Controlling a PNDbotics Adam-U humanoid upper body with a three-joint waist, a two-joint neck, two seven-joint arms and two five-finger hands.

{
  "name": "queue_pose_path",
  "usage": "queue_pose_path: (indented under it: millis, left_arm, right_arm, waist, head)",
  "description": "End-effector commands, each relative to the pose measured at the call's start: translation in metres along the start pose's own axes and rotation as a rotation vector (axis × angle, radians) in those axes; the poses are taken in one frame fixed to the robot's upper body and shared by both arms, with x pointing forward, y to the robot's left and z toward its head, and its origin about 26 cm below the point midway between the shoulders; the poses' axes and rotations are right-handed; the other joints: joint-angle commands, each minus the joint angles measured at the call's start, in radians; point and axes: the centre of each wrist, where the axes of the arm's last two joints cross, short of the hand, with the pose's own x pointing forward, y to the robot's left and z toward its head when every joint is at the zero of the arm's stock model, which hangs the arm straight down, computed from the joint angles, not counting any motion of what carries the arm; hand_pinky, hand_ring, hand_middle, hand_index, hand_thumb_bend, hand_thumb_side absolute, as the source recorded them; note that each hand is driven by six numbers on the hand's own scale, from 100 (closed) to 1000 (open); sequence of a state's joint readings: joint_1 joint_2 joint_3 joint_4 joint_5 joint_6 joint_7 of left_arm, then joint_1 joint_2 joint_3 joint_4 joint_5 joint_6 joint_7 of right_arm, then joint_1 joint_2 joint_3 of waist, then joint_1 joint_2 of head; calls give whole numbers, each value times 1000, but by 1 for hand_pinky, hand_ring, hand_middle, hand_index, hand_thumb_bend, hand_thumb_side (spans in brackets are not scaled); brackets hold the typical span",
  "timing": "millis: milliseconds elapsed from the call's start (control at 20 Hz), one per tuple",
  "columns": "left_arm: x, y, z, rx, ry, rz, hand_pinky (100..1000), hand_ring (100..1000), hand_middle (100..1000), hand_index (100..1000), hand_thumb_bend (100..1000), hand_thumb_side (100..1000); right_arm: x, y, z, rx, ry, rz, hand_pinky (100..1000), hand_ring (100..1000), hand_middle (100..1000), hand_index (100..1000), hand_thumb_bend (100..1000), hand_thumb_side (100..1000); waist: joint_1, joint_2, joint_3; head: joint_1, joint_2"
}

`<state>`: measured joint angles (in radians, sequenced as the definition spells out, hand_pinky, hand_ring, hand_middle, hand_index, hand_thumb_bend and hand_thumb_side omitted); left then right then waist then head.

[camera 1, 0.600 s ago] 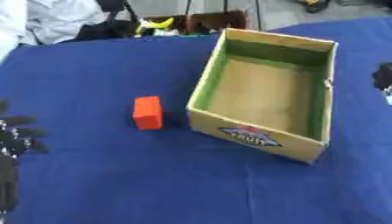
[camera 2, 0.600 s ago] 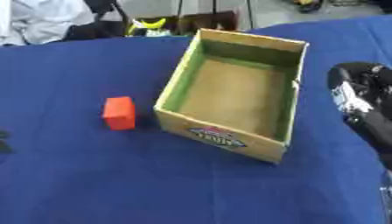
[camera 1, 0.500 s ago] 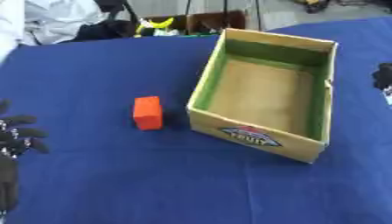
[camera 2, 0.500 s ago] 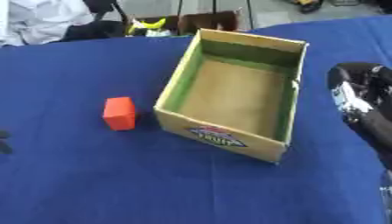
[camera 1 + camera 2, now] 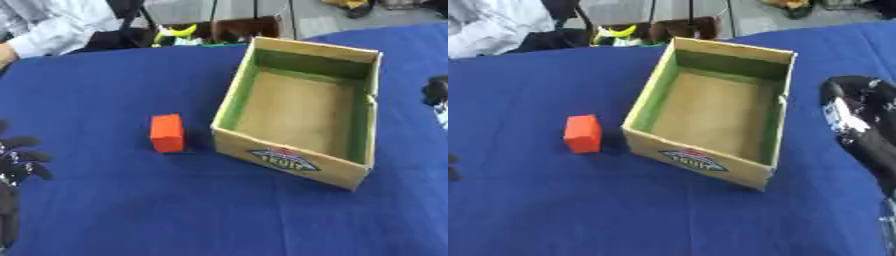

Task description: Pick up objects on the table and place them in the box.

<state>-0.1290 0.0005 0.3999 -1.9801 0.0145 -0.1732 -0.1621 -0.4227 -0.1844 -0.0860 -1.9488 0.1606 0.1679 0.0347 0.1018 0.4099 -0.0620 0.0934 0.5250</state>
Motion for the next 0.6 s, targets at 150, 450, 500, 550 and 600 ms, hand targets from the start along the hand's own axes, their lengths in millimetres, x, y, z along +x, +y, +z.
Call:
queue_pose_path:
  millis: [150,450,500,550,600]
  left_arm:
    - [17,31,-11,-42,-101,-218,403,555,638,919,748,1000]
    - [50,59,-52,-225,-268,-716,454,605,716,914,816,1000]
    - [53,60,-59,-265,-276,-774,459,611,733,916,820,1000]
    - [55,61,-67,-306,-280,-826,459,612,740,915,820,1000]
    - [56,61,-73,-337,-282,-862,445,601,748,914,822,1000]
  right_arm:
    - [6,-6,-2,-2,-23,25,845,795,514,711,245,484]
    - [4,-6,0,9,-13,28,845,795,514,711,245,485]
    - [3,-5,0,12,-12,28,845,795,514,711,245,485]
    - [3,-5,0,16,-12,28,845,795,514,711,246,485]
    - [3,-4,0,19,-11,28,846,795,514,710,247,486]
  waist:
    - [0,-26,3]
    - [9,-37,1]
    - [10,-39,0]
    - [11,-40,-1]
    - [11,-42,-3]
  head:
    - [-13,-15]
    - [-12,-6]
    - [-11,-5]
    - [-9,-4]
    - [-8,-3]
